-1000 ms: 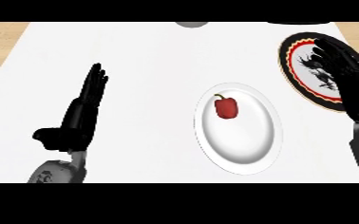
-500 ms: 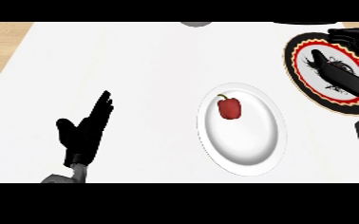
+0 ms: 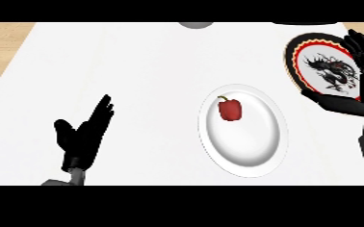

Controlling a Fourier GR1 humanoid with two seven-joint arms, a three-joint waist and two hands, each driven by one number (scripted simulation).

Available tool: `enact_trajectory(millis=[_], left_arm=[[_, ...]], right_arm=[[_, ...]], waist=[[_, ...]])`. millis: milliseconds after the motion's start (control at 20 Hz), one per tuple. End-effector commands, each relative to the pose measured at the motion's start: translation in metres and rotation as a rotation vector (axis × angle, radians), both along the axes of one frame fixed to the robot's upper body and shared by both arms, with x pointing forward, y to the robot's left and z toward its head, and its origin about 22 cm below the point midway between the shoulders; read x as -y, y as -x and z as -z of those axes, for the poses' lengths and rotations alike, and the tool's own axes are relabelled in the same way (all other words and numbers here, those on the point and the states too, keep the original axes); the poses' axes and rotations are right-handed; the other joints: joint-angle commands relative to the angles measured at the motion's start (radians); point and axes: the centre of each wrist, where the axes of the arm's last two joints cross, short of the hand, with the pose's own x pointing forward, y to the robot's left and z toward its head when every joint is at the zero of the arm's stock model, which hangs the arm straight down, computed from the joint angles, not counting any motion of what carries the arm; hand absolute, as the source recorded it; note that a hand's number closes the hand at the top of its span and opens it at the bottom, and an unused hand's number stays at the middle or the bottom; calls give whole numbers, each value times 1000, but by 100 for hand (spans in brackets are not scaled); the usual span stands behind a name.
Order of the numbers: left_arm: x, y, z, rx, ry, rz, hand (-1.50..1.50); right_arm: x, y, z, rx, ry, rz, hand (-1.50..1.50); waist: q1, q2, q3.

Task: Pick the bell pepper from the plate and place it in the plate

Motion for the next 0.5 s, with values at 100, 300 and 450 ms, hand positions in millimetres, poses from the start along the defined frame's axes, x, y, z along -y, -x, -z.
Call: enact_trajectory(millis=[100,300,450], left_arm=[[-3,3,16,-86,-3,-11,0],[1,3,10,-93,-2,-9,0],[-2,11,12,-91,-7,4,0]], right_arm=[[9,5,-29,-224,347,-106,-150],[-22,12,-41,-318,493,-157,-150],[-60,8,-57,-348,530,-127,-150]], waist=[[-8,7,-10],[-11,3,-9],[-1,2,-9]])
